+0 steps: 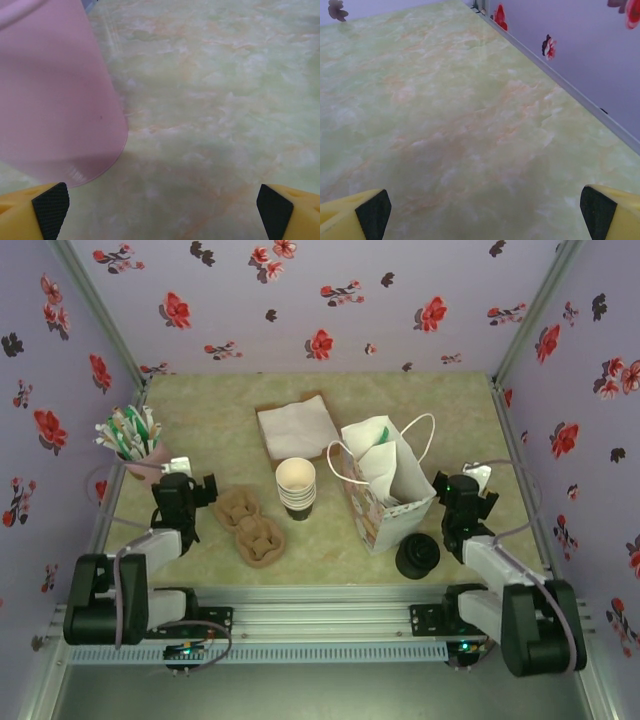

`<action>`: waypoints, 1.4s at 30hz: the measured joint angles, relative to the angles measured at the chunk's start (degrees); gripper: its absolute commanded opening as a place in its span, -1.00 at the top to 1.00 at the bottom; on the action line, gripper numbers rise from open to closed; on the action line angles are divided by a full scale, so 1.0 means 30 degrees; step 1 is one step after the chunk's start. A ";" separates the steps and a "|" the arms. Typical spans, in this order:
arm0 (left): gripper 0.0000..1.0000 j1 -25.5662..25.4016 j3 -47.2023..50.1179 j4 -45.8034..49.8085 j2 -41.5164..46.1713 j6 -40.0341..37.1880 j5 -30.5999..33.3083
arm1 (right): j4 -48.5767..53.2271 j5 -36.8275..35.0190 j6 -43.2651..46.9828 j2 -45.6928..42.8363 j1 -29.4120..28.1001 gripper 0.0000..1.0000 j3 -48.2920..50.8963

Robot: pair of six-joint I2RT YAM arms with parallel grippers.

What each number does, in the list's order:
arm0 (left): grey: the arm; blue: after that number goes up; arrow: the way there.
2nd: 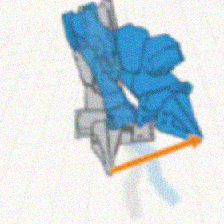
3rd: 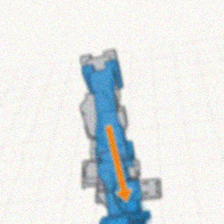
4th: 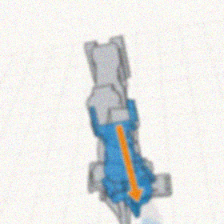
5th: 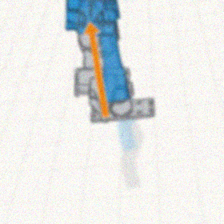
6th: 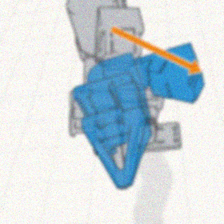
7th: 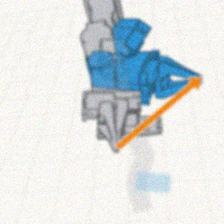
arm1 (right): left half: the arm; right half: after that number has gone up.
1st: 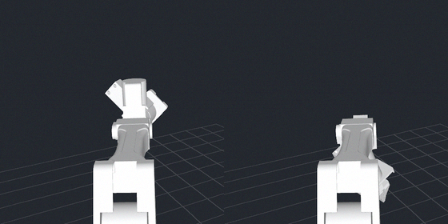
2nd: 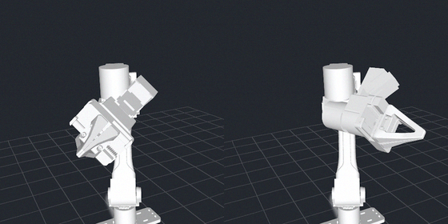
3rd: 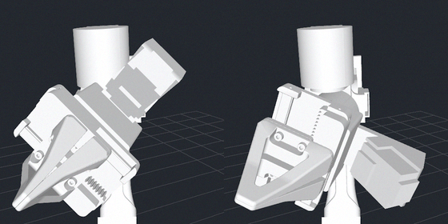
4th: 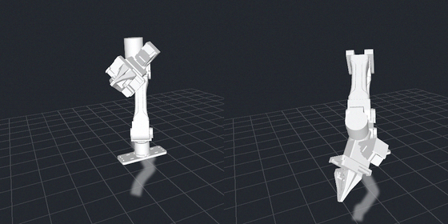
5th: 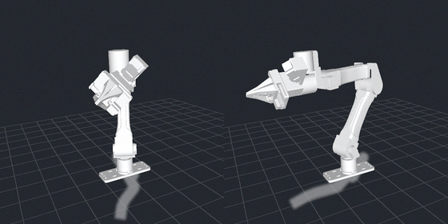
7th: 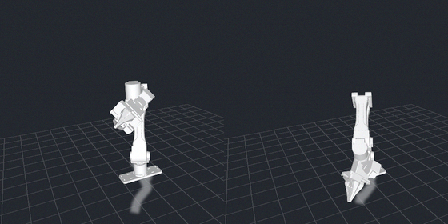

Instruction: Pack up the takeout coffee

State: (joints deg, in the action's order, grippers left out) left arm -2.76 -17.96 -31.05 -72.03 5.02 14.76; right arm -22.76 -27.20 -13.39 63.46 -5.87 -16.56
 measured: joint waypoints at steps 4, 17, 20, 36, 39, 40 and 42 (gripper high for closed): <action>-0.99 0.0262 0.0000 -0.2200 -0.0976 -0.0255 -0.0087 | -0.2470 0.0284 0.0342 0.2084 0.0000 -0.98 0.0029; -0.99 0.0554 0.0000 -0.7293 -0.4940 -0.0350 -0.1005 | -0.7548 0.1887 0.2623 0.6994 0.0109 -0.98 -0.0743; -0.98 0.0554 -0.0124 -0.7439 -0.5144 -0.0393 -0.1166 | -0.7715 0.2142 0.2703 0.7002 0.0168 -0.98 -0.0962; -0.99 0.0554 -0.1005 -0.6747 -0.5180 -0.0393 -0.1304 | -0.8721 0.3898 0.2907 0.8400 0.0860 -0.98 -0.1486; -0.98 0.0554 -0.1005 -0.6725 -0.5187 -0.0393 -0.1304 | -0.8677 0.4051 0.2907 0.8400 0.0933 -0.98 -0.1486; -0.98 0.0554 -0.1005 -0.6725 -0.5187 -0.0393 -0.1304 | -0.8663 0.4080 0.2907 0.8400 0.0933 -0.98 -0.1486; -0.98 0.0554 -0.1005 -0.6725 -0.5187 -0.0393 -0.1304 | -0.8612 0.4102 0.2907 0.8400 0.0933 -0.98 -0.1486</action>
State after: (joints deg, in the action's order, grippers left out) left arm -1.10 -20.97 -51.22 -87.59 3.84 10.85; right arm -48.60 -14.90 -4.67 88.66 -3.07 -21.02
